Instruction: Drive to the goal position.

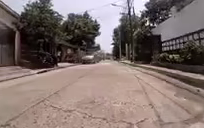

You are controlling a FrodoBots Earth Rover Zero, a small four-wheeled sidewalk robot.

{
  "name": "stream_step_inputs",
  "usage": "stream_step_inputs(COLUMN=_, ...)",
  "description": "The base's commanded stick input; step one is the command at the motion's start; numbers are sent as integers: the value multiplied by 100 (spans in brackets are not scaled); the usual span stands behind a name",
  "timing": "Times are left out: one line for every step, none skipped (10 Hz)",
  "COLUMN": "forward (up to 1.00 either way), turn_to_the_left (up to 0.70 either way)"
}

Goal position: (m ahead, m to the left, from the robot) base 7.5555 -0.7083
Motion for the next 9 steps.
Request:
stream_step_inputs(forward=100, turn_to_the_left=2)
stream_step_inputs(forward=100, turn_to_the_left=2)
stream_step_inputs(forward=100, turn_to_the_left=2)
stream_step_inputs(forward=100, turn_to_the_left=2)
stream_step_inputs(forward=100, turn_to_the_left=2)
stream_step_inputs(forward=100, turn_to_the_left=2)
stream_step_inputs(forward=100, turn_to_the_left=2)
stream_step_inputs(forward=100, turn_to_the_left=2)
stream_step_inputs(forward=100, turn_to_the_left=2)
